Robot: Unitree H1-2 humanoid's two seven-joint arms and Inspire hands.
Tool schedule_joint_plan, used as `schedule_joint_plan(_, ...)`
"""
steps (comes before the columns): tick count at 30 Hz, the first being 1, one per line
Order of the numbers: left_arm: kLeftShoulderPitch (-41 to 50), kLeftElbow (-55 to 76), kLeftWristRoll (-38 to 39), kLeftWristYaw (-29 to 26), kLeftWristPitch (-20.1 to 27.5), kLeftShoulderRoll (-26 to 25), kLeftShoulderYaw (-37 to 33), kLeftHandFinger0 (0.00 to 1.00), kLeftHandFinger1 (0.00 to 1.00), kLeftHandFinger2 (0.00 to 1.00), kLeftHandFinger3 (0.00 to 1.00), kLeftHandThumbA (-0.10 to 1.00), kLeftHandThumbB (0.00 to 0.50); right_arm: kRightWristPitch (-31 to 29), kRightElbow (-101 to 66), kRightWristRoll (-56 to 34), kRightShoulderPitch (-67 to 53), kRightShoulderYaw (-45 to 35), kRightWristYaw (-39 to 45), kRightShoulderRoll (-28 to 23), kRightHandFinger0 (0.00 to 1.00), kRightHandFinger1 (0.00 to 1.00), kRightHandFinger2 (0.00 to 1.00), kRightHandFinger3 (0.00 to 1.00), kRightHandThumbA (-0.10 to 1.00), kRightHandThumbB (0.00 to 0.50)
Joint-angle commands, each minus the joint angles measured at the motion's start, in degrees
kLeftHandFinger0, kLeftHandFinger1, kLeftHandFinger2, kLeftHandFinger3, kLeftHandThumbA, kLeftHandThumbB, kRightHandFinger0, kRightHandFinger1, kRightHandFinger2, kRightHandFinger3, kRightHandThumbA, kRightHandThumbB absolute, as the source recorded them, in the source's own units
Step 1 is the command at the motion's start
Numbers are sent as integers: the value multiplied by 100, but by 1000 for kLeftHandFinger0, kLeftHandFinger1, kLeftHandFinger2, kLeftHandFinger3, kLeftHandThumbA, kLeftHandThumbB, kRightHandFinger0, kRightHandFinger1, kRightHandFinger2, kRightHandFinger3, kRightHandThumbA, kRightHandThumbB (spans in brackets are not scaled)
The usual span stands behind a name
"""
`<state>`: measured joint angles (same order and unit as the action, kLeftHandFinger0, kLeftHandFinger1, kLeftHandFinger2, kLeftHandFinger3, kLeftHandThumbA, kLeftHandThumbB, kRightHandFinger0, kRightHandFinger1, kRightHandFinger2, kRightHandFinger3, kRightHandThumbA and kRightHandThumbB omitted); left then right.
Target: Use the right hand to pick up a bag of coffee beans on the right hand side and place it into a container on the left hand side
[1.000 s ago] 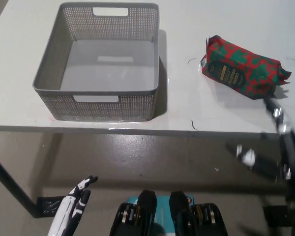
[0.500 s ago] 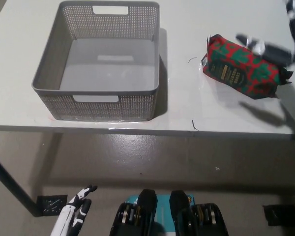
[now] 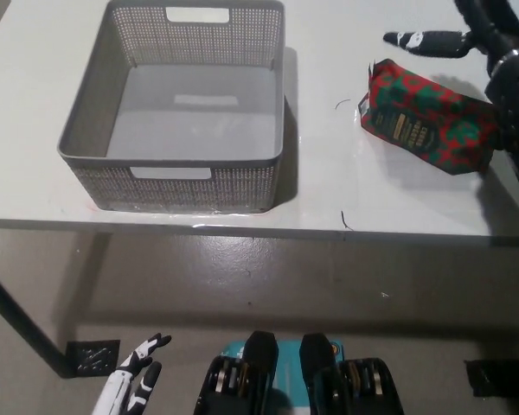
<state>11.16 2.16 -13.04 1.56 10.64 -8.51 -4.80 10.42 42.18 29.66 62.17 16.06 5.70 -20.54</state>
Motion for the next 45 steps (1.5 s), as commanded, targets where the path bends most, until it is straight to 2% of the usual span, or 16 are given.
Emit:
schedule_joint_plan(1,42,171,-75,-17,317,-72,-38,1000,1000,1000,1000,1000,359,69,314,145,547,176,204,-75,1000,1000,1000,1000,968,500)
schedule_joint_plan(3,43,176,-84,-25,334,-77,-34,1000,1000,1000,1000,1000,360,86,448,197,598,317,314,-66,1000,1000,1000,1000,929,500)
schedule_joint_plan(12,25,141,-72,0,390,-123,0,1000,1000,1000,1000,1000,371,369,1001,325,711,880,901,-51,1000,1000,1000,1000,954,500)
schedule_joint_plan(14,27,142,-25,14,410,-124,9,1000,1000,1000,1000,1000,375,350,1275,266,776,941,956,-7,1000,1000,1000,1000,899,500)
schedule_joint_plan(19,24,114,-2,6,492,-124,9,1000,1000,1000,1000,1000,388,352,1703,263,788,1136,1202,49,1000,1000,1000,1000,959,500)
schedule_joint_plan(29,10,116,71,32,592,-200,68,1000,1000,1000,1000,1000,396,149,3310,1140,439,2497,581,577,1000,1000,1000,1000,780,500)
schedule_joint_plan(35,-92,99,182,140,555,-252,68,1000,1000,1000,1000,1000,410,-9,3681,818,190,2369,630,673,1000,1000,1000,1000,726,500)
schedule_joint_plan(37,-97,92,179,132,559,-241,64,1000,1000,1000,1000,1000,407,-224,3645,907,103,2420,240,671,1000,1000,1000,1000,740,500)
schedule_joint_plan(38,-95,89,161,124,574,-238,64,1000,1000,1000,1000,1000,406,-393,3619,854,40,2336,-139,661,1000,1000,1000,1000,641,500)
schedule_joint_plan(39,-95,84,137,125,584,-244,60,1000,1000,1000,1000,1000,400,-720,3564,717,-71,2152,-771,636,1000,1000,1000,1000,464,437)
schedule_joint_plan(40,-92,105,137,136,557,-250,63,1000,1000,1000,1000,1000,399,-958,3534,708,-147,2088,-1342,623,535,532,684,1000,149,258)
schedule_joint_plan(41,-92,105,137,136,557,-250,63,1000,1000,1000,1000,1000,398,-958,3534,708,-147,2088,-1342,623,420,452,615,1000,78,237)
schedule_joint_plan(42,-117,134,126,140,490,-253,76,1000,1000,1000,1000,1000,405,-1269,3516,592,-196,1880,-1938,622,218,333,511,849,-93,186)
schedule_joint_plan(43,-116,149,114,140,463,-252,78,1000,1000,1000,1000,1000,406,-1337,3504,536,-200,1807,-2022,621,211,313,474,762,-99,179)
schedule_joint_plan(44,-119,165,97,135,458,-254,80,1000,1000,1000,1000,1000,402,-1523,3485,467,-201,1696,-2231,620,164,272,394,601,-100,188)
schedule_joint_plan(45,-127,163,95,134,457,-257,84,1000,1000,1000,1000,1000,401,-1590,3487,465,-195,1662,-2323,624,171,279,388,550,-100,208)
